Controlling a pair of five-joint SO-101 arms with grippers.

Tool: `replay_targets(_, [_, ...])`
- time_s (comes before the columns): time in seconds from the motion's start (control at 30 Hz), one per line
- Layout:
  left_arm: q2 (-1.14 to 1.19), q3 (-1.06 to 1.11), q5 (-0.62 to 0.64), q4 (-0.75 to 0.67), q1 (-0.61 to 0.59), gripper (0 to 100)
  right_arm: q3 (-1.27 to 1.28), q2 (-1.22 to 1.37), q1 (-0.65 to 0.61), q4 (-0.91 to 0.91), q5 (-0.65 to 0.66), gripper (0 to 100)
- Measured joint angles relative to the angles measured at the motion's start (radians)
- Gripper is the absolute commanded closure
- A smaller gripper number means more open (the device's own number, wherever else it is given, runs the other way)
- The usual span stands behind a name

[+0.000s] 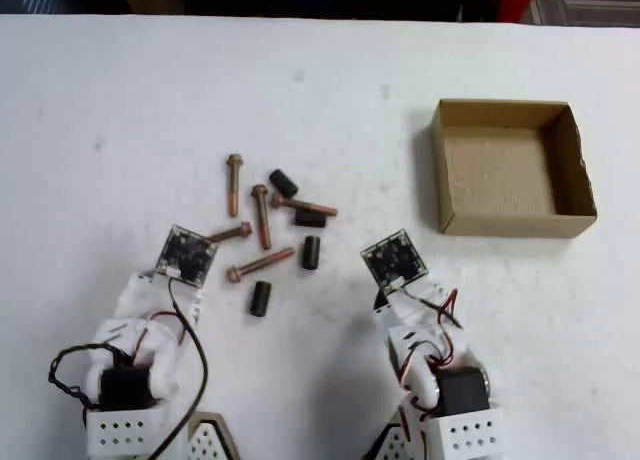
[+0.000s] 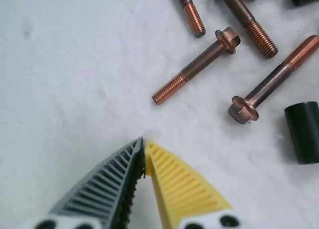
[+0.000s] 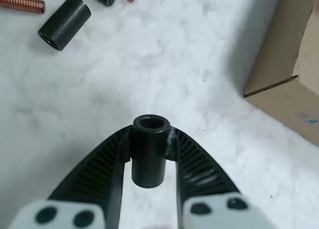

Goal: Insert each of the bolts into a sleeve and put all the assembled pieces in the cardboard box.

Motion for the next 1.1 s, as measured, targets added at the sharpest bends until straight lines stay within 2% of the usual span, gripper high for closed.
replay_targets(0.27, [0.0, -0.015, -0.005, -0.006, 0.0, 98, 0.037, 0.0, 0.052, -0.055, 0.0, 98.1])
replay_targets(0.5, [0.002, -0.048, -0.103, -0.005, 0.0, 98, 0.037, 0.0, 0.052, -0.055, 0.0, 98.1])
replay_targets(0.9, [-0.005, -0.269, -0.161, 0.143, 0.0, 98, 0.037, 0.0, 0.052, -0.055, 0.0, 98.1])
replay_targets(1.1, [0.181, -0.354, -0.198, 0.149, 0.0, 97, 0.037, 0.0, 0.052, -0.055, 0.0, 98.1])
